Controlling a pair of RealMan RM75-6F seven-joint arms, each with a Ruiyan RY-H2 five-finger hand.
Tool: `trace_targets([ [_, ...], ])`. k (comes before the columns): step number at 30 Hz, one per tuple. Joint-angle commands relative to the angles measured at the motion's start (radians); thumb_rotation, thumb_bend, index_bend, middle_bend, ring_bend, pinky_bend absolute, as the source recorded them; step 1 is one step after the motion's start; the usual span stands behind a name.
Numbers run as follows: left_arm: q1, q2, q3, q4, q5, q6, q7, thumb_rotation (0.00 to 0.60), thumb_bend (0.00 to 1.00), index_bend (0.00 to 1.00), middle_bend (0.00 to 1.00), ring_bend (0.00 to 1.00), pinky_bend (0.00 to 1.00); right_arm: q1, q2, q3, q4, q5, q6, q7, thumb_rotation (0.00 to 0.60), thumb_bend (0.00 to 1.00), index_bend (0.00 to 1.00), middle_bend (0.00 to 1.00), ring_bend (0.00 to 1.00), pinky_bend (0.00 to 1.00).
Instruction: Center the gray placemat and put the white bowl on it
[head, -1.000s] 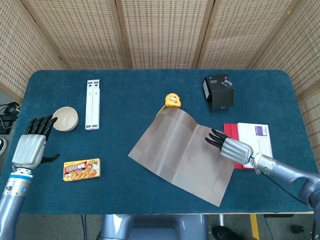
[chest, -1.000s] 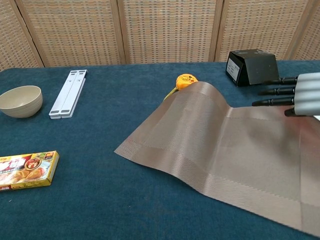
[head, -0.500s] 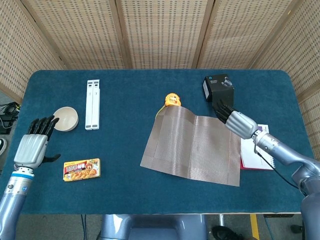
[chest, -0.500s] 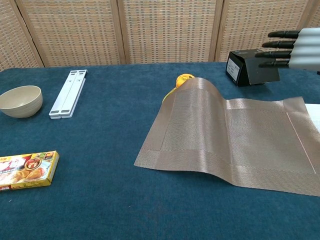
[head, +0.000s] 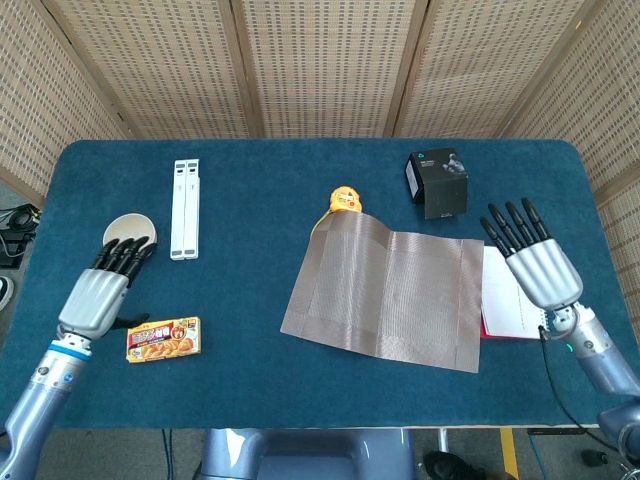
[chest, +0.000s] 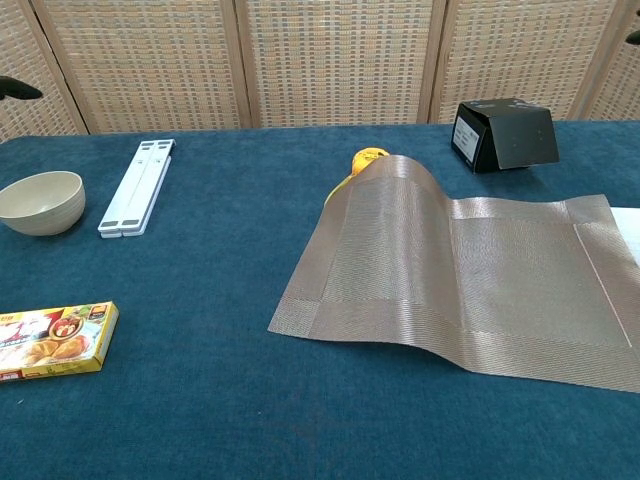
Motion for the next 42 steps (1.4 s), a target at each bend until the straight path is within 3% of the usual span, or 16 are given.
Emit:
trace_targets([
  [1,-0.074,-0.054,0.017,0.054,0.119,-0.069,-0.075,0.600,0.00,0.00,0.00,0.00,0.00,-0.149,0.032,0.027,-0.254,0.121,0.065,0.072,0.600,0.00,0.00,0.00,0.00,0.00],
  [5,-0.155,-0.112,0.027,0.107,0.206,-0.144,-0.142,0.600,0.00,0.00,0.00,0.00,0.00,-0.207,0.022,0.004,-0.347,0.132,0.084,0.104,0.600,0.00,0.00,0.00,0.00,0.00],
  [13,-0.288,-0.306,0.044,0.327,0.339,-0.202,-0.222,0.600,0.00,0.00,0.00,0.00,0.00,-0.277,-0.028,-0.017,-0.379,0.125,0.113,0.151,0.600,0.00,0.00,0.00,0.00,0.00],
  [26,-0.436,-0.555,0.056,0.611,0.339,-0.315,-0.264,0.600,0.00,0.07,0.00,0.00,0.00,-0.285,-0.020,0.006,-0.354,0.108,0.086,0.175,0.600,0.00,0.00,0.00,0.00,0.00],
  [42,-0.514,-0.673,0.062,0.755,0.286,-0.373,-0.265,0.600,0.00,0.09,0.00,0.00,0.00,-0.297,-0.009,0.018,-0.379,0.082,0.081,0.179,0.600,0.00,0.00,0.00,0.00,0.00],
])
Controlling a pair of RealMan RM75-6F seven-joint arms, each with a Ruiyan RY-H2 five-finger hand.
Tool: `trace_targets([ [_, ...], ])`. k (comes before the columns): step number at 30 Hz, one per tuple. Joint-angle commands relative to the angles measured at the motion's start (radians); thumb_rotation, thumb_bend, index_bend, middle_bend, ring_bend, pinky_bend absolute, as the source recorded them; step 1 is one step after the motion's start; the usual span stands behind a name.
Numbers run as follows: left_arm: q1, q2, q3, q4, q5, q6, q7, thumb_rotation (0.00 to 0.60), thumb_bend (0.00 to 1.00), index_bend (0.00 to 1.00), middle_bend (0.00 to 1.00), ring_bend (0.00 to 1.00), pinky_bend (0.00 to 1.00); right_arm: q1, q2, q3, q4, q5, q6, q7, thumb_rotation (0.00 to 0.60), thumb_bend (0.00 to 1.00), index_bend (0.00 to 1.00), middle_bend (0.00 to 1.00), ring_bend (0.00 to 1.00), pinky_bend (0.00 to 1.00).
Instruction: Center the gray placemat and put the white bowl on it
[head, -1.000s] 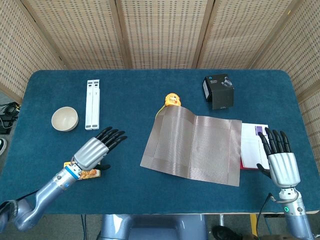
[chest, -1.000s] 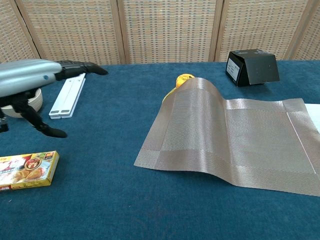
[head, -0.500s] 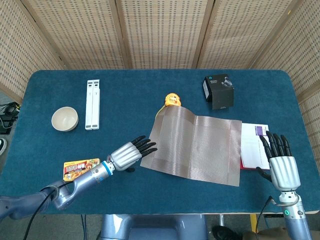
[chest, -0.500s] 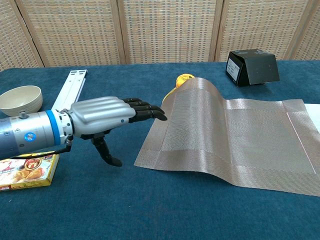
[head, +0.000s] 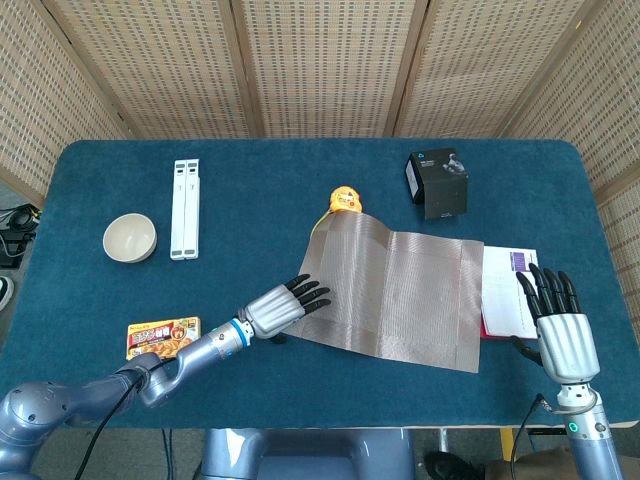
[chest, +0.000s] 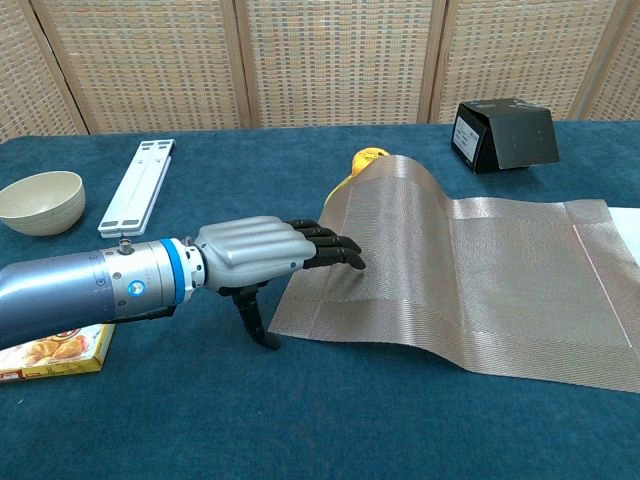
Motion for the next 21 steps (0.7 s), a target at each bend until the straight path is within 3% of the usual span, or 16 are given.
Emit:
trace_targets([
  [1,-0.011,-0.015,0.002,0.016,-0.011,-0.005,0.001,0.600,0.00,0.10,0.00,0.00,0.00,-0.002,0.001,0.002,-0.002,-0.002,0.000,0.001,0.600,0.00,0.00,0.00,0.00,0.00],
  [3,-0.015,-0.020,0.003,0.022,-0.014,-0.001,-0.002,0.600,0.02,0.12,0.00,0.00,0.00,-0.003,0.002,0.004,-0.004,-0.004,-0.001,0.002,0.600,0.00,0.00,0.00,0.00,0.00],
  [7,-0.022,-0.021,0.005,0.028,-0.022,0.004,-0.008,0.600,0.18,0.17,0.00,0.00,0.00,-0.005,0.004,0.006,-0.007,-0.010,-0.002,0.002,0.600,0.00,0.00,0.00,0.00,0.00],
  [10,-0.026,-0.019,0.006,0.028,-0.029,0.008,-0.011,0.600,0.25,0.19,0.00,0.00,0.00,-0.006,0.005,0.007,-0.009,-0.011,-0.004,0.003,0.600,0.00,0.00,0.00,0.00,0.00],
  [21,-0.035,-0.010,0.001,0.014,-0.051,0.028,-0.002,0.600,0.30,0.21,0.00,0.00,0.00,-0.012,0.011,0.010,-0.021,-0.025,-0.001,0.002,0.600,0.00,0.00,0.00,0.00,0.00],
])
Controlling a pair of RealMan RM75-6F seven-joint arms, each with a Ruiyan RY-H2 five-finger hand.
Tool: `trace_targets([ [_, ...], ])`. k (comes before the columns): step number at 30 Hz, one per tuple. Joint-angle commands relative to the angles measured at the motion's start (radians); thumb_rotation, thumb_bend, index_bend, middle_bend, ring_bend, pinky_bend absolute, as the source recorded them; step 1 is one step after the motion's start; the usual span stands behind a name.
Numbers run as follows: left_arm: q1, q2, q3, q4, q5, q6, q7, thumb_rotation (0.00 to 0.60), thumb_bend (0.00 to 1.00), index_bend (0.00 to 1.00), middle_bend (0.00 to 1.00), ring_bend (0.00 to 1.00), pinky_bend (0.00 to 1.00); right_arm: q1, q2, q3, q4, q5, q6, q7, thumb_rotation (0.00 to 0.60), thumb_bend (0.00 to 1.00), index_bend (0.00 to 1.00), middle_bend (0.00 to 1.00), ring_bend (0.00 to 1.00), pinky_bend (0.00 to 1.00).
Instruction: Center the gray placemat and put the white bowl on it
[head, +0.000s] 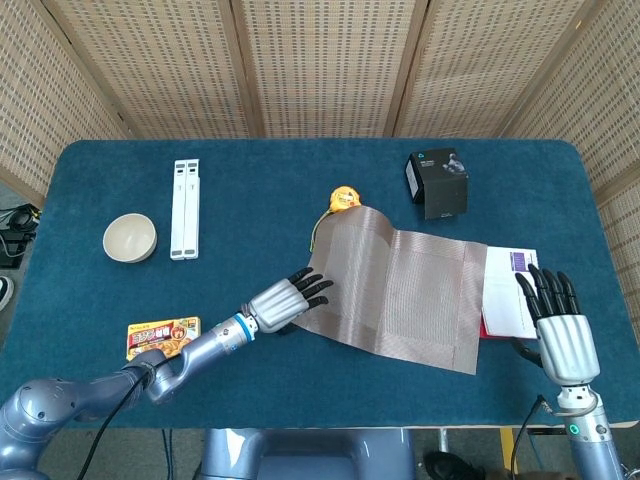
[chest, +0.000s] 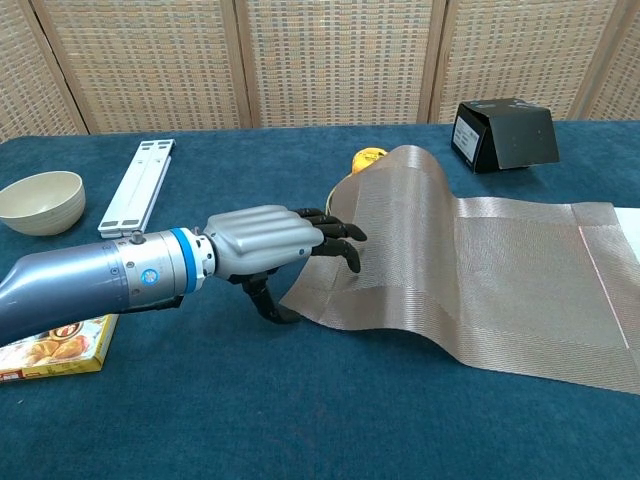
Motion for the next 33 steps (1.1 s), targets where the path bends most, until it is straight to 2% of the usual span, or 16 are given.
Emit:
trace_targets([
  [1,-0.002,0.001,-0.002,-0.003,-0.007,0.001,0.005,0.600,0.30,0.21,0.00,0.00,0.00,-0.001,0.002,0.000,-0.003,-0.003,0.000,0.000,0.600,0.00,0.00,0.00,0.00,0.00],
  [20,-0.013,-0.016,-0.010,0.021,-0.058,-0.017,0.033,0.600,0.40,0.24,0.00,0.00,0.00,-0.008,0.013,0.002,-0.016,-0.028,0.011,0.003,0.600,0.00,0.00,0.00,0.00,0.00],
  [33,-0.009,-0.050,-0.015,0.091,-0.089,-0.024,0.031,0.600,0.41,0.35,0.00,0.00,0.00,-0.011,0.020,0.003,-0.025,-0.039,0.014,0.014,0.600,0.00,0.00,0.00,0.00,0.00],
])
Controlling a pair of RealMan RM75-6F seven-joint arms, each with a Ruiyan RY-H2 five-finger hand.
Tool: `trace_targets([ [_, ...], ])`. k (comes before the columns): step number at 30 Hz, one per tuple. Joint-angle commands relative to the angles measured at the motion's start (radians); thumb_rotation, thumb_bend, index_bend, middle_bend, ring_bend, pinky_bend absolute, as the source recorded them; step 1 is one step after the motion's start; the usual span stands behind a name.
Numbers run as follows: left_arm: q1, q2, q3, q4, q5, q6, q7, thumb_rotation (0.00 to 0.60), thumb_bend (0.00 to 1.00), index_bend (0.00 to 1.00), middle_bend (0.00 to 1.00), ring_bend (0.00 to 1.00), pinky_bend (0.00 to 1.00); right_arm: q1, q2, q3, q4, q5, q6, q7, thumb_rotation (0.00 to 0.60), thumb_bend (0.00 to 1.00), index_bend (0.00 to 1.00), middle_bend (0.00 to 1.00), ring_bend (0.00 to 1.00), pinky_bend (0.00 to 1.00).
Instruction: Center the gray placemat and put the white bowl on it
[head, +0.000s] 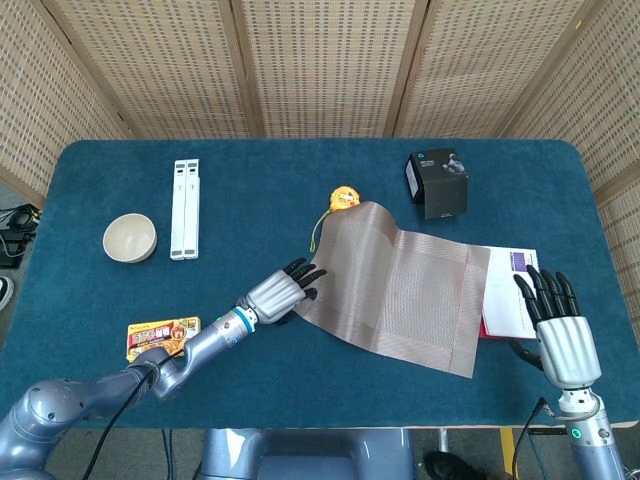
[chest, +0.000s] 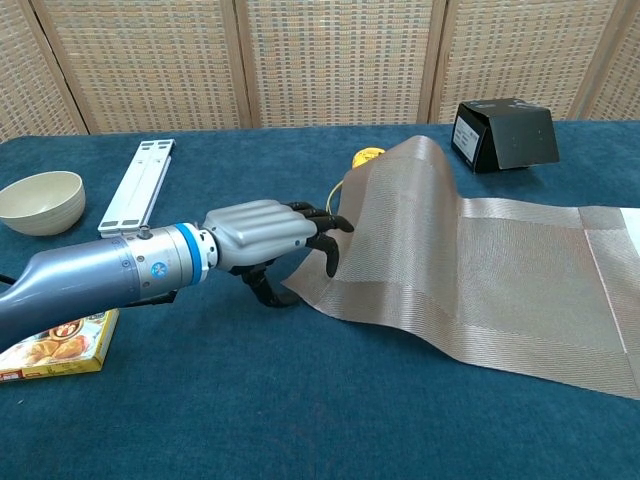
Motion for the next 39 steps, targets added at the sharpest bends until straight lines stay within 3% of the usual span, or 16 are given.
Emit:
trace_targets([
  [1,0.000,-0.013,-0.003,0.024,-0.005,0.004,-0.011,0.600,0.41,0.36,0.00,0.00,0.00,0.000,0.000,0.000,0.000,-0.002,-0.001,0.001,0.600,0.00,0.00,0.00,0.00,0.00],
  [29,-0.030,-0.086,-0.022,0.151,-0.032,-0.018,-0.044,0.600,0.49,0.43,0.00,0.00,0.00,0.000,0.008,-0.002,-0.004,-0.017,-0.002,0.025,0.600,0.00,0.00,0.00,0.00,0.00],
  [33,-0.032,-0.094,-0.025,0.159,-0.035,-0.016,-0.048,0.600,0.49,0.49,0.00,0.00,0.00,0.000,0.008,-0.003,-0.004,-0.019,-0.002,0.028,0.600,0.00,0.00,0.00,0.00,0.00],
  [39,-0.029,-0.111,-0.031,0.177,-0.038,0.006,-0.062,0.600,0.50,0.69,0.00,0.00,0.00,-0.001,0.009,-0.003,-0.005,-0.023,-0.001,0.032,0.600,0.00,0.00,0.00,0.00,0.00],
])
